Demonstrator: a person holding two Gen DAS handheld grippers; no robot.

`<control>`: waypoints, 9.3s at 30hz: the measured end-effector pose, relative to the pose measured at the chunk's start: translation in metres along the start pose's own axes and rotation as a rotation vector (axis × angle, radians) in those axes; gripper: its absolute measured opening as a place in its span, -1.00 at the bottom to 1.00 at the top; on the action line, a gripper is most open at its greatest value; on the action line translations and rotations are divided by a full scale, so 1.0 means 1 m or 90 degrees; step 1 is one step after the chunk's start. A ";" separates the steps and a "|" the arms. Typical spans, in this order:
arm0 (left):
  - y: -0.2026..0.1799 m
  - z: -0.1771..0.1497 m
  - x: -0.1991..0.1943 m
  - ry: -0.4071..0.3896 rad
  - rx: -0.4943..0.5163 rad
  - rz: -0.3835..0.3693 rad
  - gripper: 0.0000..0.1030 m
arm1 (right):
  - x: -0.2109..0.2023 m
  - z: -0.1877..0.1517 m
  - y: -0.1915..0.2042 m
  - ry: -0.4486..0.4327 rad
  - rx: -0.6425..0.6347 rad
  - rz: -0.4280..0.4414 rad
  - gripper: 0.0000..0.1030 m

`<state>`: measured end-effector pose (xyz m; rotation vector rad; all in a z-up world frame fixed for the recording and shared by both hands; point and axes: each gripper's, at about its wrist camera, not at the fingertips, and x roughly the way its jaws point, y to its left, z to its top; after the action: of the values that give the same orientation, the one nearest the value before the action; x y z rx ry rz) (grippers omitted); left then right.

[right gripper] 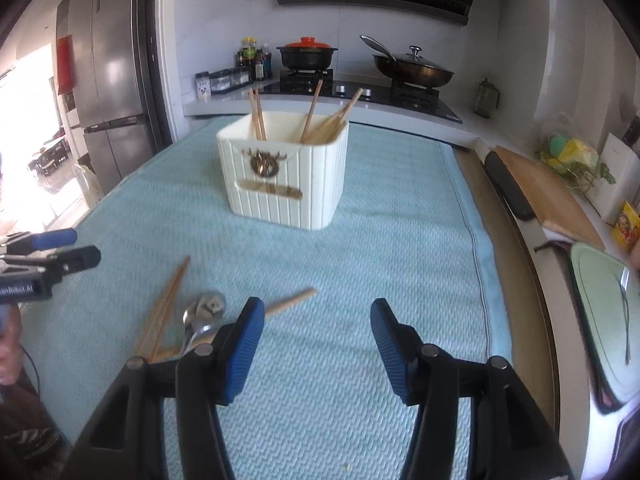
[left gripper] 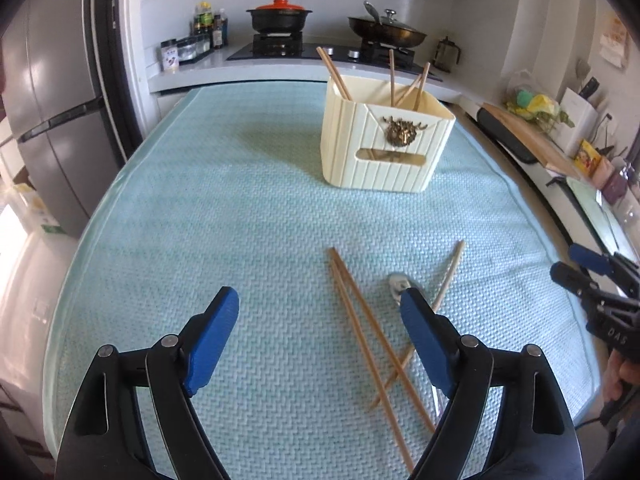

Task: Organize utensils
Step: 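Move both tools back over the spoons and chopsticks on the towel, then close the right tool on a metal spoon handle while the left tool grips a chopstick, then carry the spoon and chopstick up over the cream caddy, then drop the spoon and chopstick into the caddy and open both tools, then move both tools back over the last chopsticks on the towel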

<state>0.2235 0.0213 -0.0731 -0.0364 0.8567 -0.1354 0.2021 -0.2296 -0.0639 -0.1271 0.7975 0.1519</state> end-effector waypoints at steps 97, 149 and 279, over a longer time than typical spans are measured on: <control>0.020 -0.004 0.105 0.115 0.060 -0.052 -0.94 | 0.100 -0.005 0.056 0.156 -0.012 0.211 -0.93; 0.009 0.224 -0.061 -0.263 0.000 -0.168 -0.95 | -0.013 0.194 0.010 -0.247 -0.035 0.093 -0.94; -0.030 -0.071 0.060 0.116 0.072 0.008 0.71 | 0.042 -0.086 0.005 0.104 -0.056 0.016 0.00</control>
<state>0.2055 -0.0145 -0.1619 0.0883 1.0295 -0.1764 0.1701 -0.2354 -0.1540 -0.2137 0.9556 0.2028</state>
